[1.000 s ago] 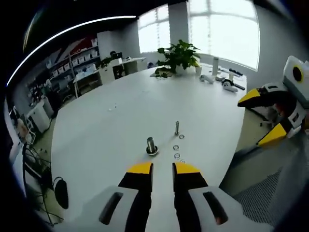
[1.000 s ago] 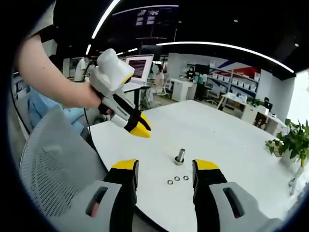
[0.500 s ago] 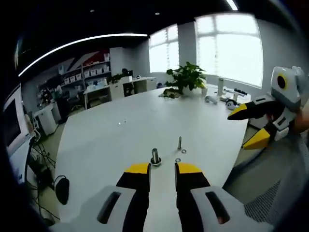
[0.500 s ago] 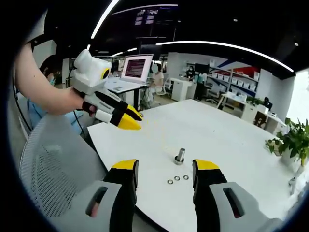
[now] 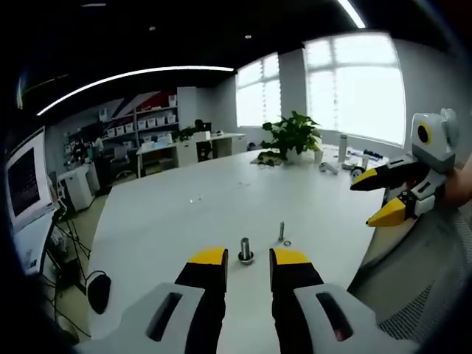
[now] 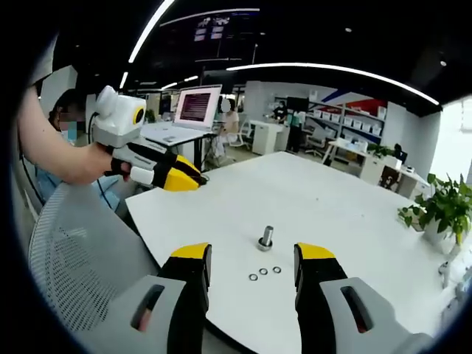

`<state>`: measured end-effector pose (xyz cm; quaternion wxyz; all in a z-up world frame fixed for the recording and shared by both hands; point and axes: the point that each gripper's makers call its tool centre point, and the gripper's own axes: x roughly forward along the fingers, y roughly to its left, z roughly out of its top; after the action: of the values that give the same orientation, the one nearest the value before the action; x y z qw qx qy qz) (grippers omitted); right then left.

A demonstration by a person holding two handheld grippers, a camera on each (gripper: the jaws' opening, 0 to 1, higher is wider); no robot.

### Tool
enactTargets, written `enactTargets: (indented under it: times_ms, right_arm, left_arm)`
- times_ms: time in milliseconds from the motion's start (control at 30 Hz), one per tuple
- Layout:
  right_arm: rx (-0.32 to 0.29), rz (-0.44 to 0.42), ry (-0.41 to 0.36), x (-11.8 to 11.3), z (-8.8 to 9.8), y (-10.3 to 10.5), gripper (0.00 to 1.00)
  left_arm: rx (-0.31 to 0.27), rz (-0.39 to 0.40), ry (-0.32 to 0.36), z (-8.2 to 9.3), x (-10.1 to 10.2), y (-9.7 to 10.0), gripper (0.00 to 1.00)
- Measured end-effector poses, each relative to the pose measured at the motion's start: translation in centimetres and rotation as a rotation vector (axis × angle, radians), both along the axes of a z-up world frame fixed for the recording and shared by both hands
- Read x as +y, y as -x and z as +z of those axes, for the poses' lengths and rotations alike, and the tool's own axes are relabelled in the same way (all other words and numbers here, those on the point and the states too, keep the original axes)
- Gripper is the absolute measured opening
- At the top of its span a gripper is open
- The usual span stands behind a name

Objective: Place the washer onto the threaded stud by aligning its center hole with the stud, sliding it down to the base, and recovering from edge contact or off-axis alignment until the washer reaches the visible bottom stop.

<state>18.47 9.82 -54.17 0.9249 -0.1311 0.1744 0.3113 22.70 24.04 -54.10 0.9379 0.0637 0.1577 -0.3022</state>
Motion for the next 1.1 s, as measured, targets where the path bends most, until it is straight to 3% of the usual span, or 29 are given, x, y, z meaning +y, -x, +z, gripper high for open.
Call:
enactTargets:
  times_ms: [300,467,600,900,1000,1100]
  right_arm:
    - [0.024,-0.037,0.059,-0.6,-1.0,-0.1,0.47]
    - [0.031,-0.064,0.07,-1.1,-1.2,-0.3,0.47]
    - [0.027,-0.08,0.094,-1.4,-1.5,-0.2,0.47]
    - [0.055,-0.098,0.136,-1.8,-2.3,-0.4,0.47]
    - [0.141,-0.092,0.095,-1.5,-3.3,-0.2,0.44]
    - [0.181,-0.098,0.075,-1.9,-3.6,-0.3,0.4]
  left_arm:
    - [-0.049,-0.023,0.08,1.7,-0.4,0.2,0.22]
    - [-0.036,-0.008,0.114,1.8,0.0,-0.1,0.25]
    - [-0.021,-0.01,0.188,2.3,-0.3,0.1,0.28]
    - [-0.042,-0.034,0.153,2.7,-0.9,0.6,0.28]
    - [-0.052,-0.044,0.158,3.0,-1.0,0.7,0.28]
    - [-0.055,-0.064,0.153,3.1,-1.4,0.7,0.28]
